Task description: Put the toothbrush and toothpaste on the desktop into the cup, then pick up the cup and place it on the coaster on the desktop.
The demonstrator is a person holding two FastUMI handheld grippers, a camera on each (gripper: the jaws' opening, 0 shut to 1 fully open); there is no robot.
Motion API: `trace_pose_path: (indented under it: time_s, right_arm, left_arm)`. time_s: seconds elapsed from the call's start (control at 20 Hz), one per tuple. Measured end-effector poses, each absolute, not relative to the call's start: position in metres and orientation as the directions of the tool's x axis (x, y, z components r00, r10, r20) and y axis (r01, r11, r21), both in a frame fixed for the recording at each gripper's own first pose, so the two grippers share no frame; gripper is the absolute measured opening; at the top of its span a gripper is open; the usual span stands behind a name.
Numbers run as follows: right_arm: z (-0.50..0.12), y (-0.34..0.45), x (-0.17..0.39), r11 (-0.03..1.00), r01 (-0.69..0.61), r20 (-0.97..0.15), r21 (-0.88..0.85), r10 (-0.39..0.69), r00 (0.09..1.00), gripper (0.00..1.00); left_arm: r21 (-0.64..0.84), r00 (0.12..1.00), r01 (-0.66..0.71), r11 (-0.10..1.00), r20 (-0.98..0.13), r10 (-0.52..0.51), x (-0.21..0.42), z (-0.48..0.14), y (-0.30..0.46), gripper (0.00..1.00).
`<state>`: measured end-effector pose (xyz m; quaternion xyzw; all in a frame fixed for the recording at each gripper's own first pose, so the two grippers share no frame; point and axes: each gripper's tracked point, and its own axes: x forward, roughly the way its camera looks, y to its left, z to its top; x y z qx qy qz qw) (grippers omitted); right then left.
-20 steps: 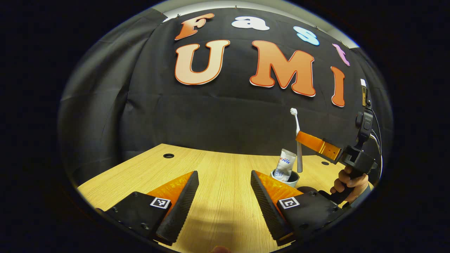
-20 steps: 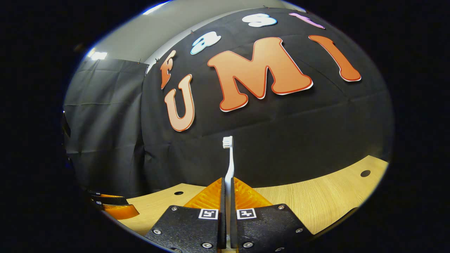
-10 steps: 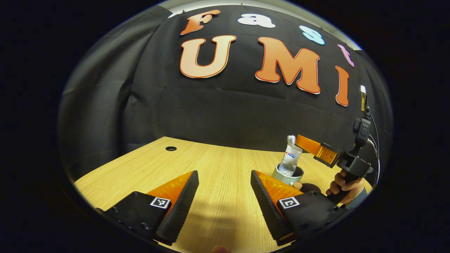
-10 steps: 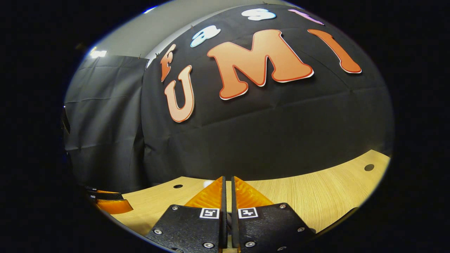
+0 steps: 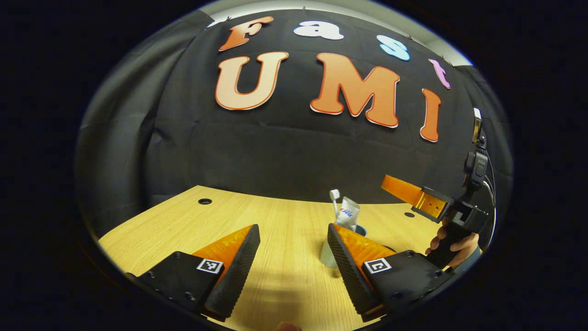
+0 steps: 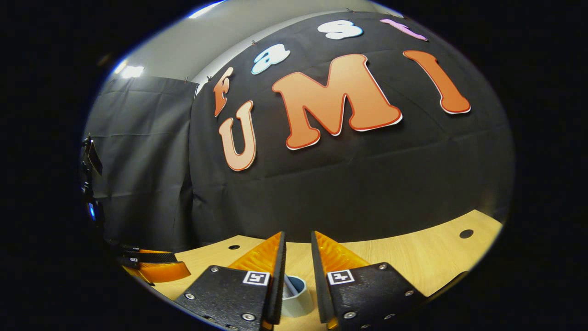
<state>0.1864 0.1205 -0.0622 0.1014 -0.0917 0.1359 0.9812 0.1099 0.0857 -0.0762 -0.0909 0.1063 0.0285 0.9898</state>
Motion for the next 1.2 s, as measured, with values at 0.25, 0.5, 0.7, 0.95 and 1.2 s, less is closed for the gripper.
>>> trace_pose_path:
  time_s: [0.25,0.5,0.7,0.95,1.2]
  right_arm:
    - [-0.057,0.091,0.154,0.947,-0.288,0.197,0.144,0.258,0.946,0.5]
    - [-0.056,0.067,0.113,0.948,-0.305,0.182,0.089,0.286,0.941,0.7]
    - [-0.051,0.034,0.084,0.959,-0.281,0.196,0.031,0.27,0.943,0.85]
    - [-0.037,-0.007,0.053,0.962,-0.26,0.245,0.083,0.233,0.941,0.84]
    - [-0.02,-0.038,0.024,0.97,-0.215,0.299,0.113,0.174,0.938,0.89]
  left_arm:
    - [-0.197,0.956,0.058,0.979,-0.27,-0.111,0.137,-0.082,0.042,0.96]
    - [-0.221,0.903,0.173,0.96,-0.354,-0.244,0.161,-0.081,0.002,0.95]
    - [-0.21,0.838,0.207,0.956,-0.466,-0.284,0.181,-0.084,-0.014,0.96]
    - [-0.21,0.733,0.174,0.962,-0.625,-0.269,0.186,-0.109,-0.03,0.96]
    - [-0.197,0.615,0.143,0.97,-0.75,-0.243,0.191,-0.123,-0.035,0.96]
